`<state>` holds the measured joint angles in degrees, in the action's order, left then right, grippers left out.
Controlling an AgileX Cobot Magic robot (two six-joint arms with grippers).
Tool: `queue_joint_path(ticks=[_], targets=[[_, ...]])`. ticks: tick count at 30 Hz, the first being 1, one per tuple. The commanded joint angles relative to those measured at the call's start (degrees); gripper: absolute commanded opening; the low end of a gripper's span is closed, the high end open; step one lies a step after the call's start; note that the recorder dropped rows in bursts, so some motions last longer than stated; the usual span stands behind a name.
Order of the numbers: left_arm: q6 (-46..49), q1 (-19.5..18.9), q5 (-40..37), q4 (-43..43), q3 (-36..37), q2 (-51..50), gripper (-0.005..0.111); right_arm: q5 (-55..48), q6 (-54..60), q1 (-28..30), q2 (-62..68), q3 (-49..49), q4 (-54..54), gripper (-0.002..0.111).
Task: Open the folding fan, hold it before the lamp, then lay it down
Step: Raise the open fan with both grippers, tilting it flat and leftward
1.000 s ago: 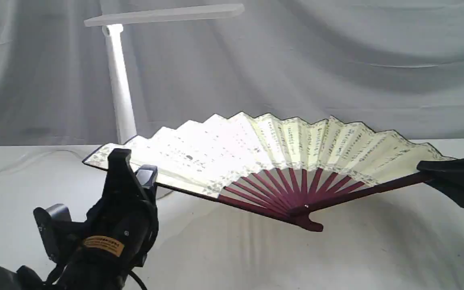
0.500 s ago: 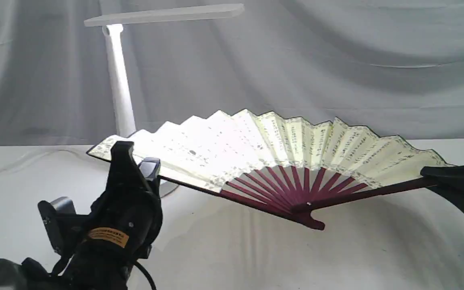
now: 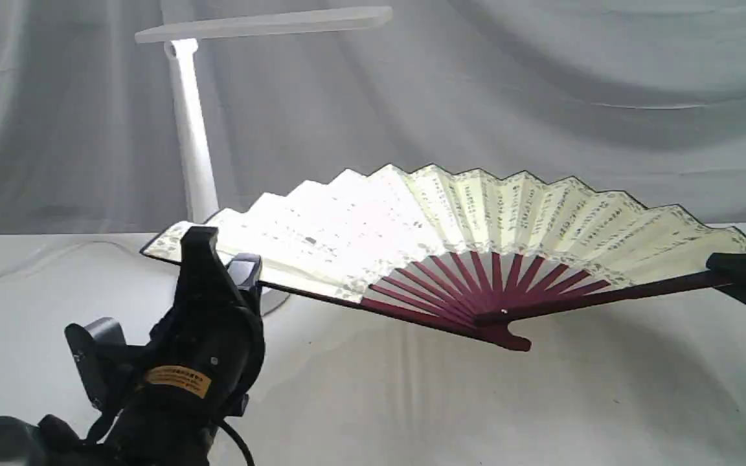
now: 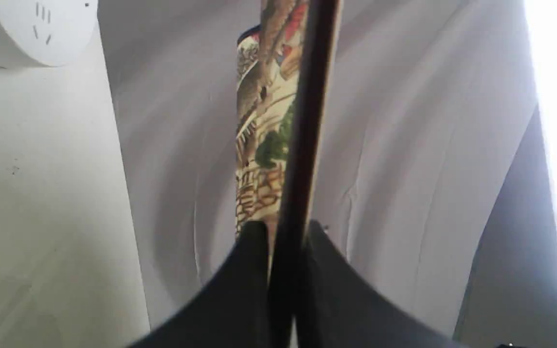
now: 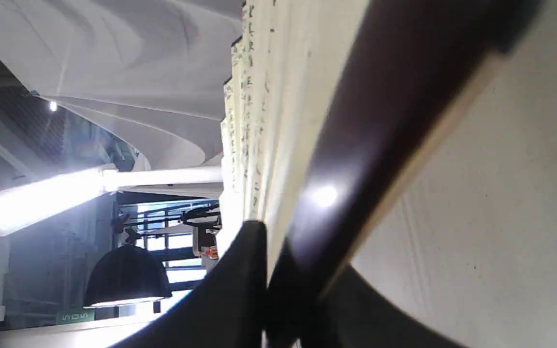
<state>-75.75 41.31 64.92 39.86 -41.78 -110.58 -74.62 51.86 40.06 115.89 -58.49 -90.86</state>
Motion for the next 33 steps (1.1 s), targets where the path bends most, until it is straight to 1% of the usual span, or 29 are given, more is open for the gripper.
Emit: queue_joint_path(ticks=[1, 7, 11, 14, 19, 25, 30, 33], targets=[[-4.09, -1.04, 5.04, 7.16, -0.52, 1.24, 0.0, 4.66, 2.23, 1.16, -0.35, 0.01, 3.34, 0.0], [-5.39, -1.04, 5.04, 7.3, -0.52, 1.52, 0.0, 4.66, 2.06, 1.06, -0.35, 0.01, 3.13, 0.0], [-4.22, -1.39, 5.04, 7.59, -0.52, 3.31, 0.0, 4.66, 1.84, 1.04, -1.05, 0.01, 2.54, 0.0], [-1.69, -1.39, 5.04, 8.83, -0.52, 4.53, 0.0, 4.66, 1.84, 1.04, -2.38, 0.01, 1.37, 0.0], [-1.69, -1.39, 5.04, 11.46, -0.52, 5.26, 0.0, 4.66, 1.68, 0.46, -4.15, 0.01, -1.44, 0.0], [-2.17, -1.39, 5.04, 14.84, -0.52, 5.26, 0.0, 4.66, 1.68, -3.48, -5.48, 0.01, -5.32, 0.0], [-4.7, -1.39, 5.04, 15.25, -0.52, 6.0, 0.0, 4.66, 1.78, -7.01, -5.64, 0.01, -8.05, 0.0], [-3.14, -2.54, 5.04, 15.73, -0.42, 6.98, 0.0, 4.66, 2.17, -8.81, -5.64, 0.01, -9.09, 0.0]])
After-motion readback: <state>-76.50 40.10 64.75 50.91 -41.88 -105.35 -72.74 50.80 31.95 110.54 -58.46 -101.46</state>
